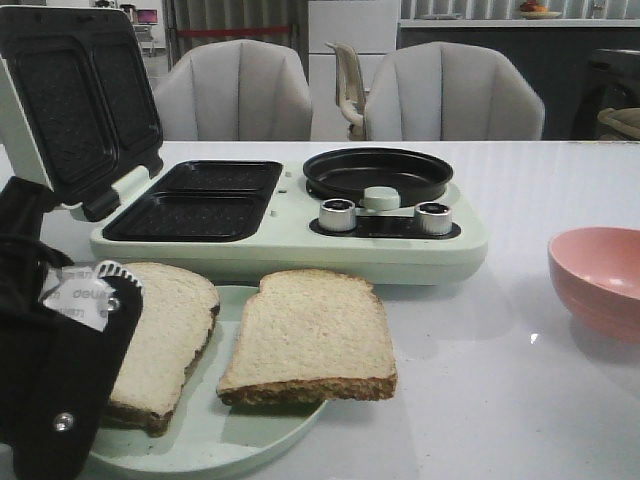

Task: Make breakfast with bread and shrimp
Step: 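Grasp the bread slice nearest the left gripper and lift it, then carry the bread over the sandwich maker and lower it onto the plate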

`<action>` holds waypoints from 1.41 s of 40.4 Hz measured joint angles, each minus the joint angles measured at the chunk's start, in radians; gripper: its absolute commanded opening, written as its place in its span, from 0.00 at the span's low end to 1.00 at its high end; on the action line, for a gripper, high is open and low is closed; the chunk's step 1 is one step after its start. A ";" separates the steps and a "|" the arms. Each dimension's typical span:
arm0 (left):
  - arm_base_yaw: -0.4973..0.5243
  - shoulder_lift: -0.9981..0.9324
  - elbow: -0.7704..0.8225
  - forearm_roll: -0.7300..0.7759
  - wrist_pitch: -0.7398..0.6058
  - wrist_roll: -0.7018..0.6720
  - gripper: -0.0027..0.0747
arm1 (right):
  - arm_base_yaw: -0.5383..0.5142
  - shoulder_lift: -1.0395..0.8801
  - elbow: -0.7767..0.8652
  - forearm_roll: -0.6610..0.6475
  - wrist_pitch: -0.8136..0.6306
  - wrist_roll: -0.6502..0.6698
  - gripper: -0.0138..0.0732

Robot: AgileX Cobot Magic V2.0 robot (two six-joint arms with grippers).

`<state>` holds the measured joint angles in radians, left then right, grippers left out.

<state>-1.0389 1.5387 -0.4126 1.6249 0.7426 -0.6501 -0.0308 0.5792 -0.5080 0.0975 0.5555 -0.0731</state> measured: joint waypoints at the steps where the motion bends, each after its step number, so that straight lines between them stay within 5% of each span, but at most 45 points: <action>1: 0.000 0.000 0.000 0.000 0.000 0.000 0.41 | 0.000 0.000 0.000 0.000 0.000 0.000 0.80; 14: 0.000 0.000 0.000 -0.004 0.000 0.000 0.16 | 0.000 0.000 0.000 0.000 0.000 0.000 0.80; 41: -0.202 -0.170 0.000 -0.065 0.237 0.000 0.16 | 0.000 0.000 0.000 0.000 0.000 0.000 0.80; 57: -0.170 -0.369 -0.054 0.096 0.267 0.000 0.16 | 0.000 0.000 0.000 0.000 0.000 0.000 0.80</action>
<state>-1.2091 1.1694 -0.4667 1.7212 1.0097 -0.6501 -0.0308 0.5792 -0.5080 0.0975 0.5555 -0.0731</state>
